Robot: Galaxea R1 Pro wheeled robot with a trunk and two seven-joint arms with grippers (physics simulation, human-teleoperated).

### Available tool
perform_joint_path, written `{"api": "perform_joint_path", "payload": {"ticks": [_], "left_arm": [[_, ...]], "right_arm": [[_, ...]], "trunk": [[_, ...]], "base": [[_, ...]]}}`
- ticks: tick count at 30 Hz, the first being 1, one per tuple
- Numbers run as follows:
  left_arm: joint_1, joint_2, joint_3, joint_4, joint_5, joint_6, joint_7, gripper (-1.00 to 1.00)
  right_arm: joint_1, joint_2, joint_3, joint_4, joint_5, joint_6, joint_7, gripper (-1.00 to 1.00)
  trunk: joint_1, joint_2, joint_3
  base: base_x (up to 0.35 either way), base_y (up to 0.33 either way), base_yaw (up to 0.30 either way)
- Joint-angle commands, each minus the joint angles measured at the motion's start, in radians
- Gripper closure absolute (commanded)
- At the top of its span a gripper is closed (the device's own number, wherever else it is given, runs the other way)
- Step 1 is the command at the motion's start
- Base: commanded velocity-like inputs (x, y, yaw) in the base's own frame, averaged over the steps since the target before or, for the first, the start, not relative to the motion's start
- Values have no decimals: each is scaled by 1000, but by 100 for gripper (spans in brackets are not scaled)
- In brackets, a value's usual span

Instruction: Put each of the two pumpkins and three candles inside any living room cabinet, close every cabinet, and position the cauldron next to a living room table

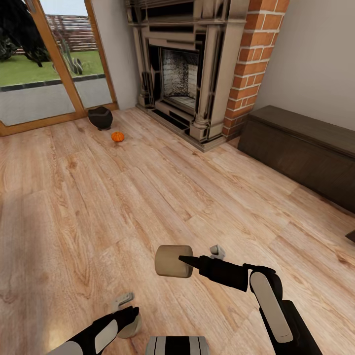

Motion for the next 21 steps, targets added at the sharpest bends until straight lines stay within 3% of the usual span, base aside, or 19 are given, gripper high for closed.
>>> {"api": "perform_joint_path", "payload": {"ticks": [1,17,18,21], "left_arm": [[0,1,-8,-3,7,4,8,-100],[0,1,-6,3,20,15,9,-100],[0,1,-5,4,21,15,9,100],[0,1,-2,6,21,17,10,100]], "right_arm": [[0,1,-1,0,8,4,9,100],[0,1,-1,-1,8,4,9,100],[0,1,-1,-1,8,4,9,100],[0,1,-1,0,8,4,9,100]], "trunk": [[0,0,-1],[0,0,-1],[0,0,-1],[0,0,-1]], "base": [[0,0,0],[0,0,0],[0,0,0],[0,0,0]]}}
